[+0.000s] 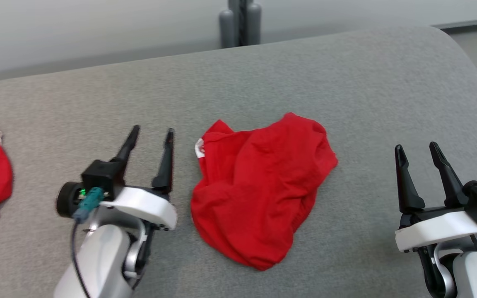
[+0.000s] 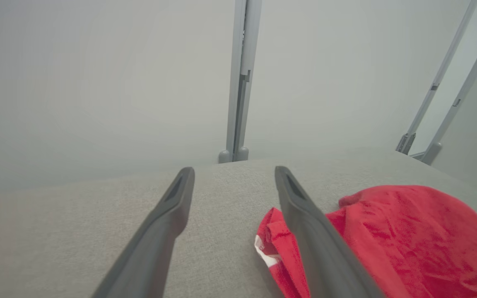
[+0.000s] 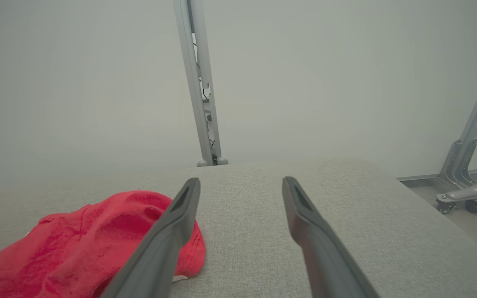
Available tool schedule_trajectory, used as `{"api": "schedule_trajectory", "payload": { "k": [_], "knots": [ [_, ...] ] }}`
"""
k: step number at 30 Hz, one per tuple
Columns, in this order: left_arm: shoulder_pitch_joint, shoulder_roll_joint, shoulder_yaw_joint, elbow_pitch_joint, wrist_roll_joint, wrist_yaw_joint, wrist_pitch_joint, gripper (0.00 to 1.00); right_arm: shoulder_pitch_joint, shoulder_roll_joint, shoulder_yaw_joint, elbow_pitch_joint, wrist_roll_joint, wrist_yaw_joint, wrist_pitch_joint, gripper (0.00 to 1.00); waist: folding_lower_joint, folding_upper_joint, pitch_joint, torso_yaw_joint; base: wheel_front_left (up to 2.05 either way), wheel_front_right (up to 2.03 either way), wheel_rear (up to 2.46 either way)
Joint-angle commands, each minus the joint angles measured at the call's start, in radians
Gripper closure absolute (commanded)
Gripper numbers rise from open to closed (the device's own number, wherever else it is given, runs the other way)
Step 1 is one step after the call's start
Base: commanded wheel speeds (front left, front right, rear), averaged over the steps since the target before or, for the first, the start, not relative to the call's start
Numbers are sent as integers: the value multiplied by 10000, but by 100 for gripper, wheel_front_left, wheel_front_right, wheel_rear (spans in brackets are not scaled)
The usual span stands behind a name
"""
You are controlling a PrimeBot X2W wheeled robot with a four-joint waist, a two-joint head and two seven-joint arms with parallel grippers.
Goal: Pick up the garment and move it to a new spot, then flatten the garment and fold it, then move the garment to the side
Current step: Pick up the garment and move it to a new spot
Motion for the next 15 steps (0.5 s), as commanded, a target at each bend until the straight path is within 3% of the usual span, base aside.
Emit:
{"api": "schedule_trajectory", "payload": {
  "k": [1, 15],
  "knots": [
    [133, 158, 128, -67, -42, 61, -75, 0, 107, -42, -33, -63, -48, 0, 89, 0, -1, 0, -281, 439, 0, 0, 0],
    [1953, 1509, 1394, -1659, -539, 736, 32, 0, 827, -42, -266, -398, -339, 0, 513, 0, -1, 0, -1202, 1457, 0, 0, 0]
  ]
}}
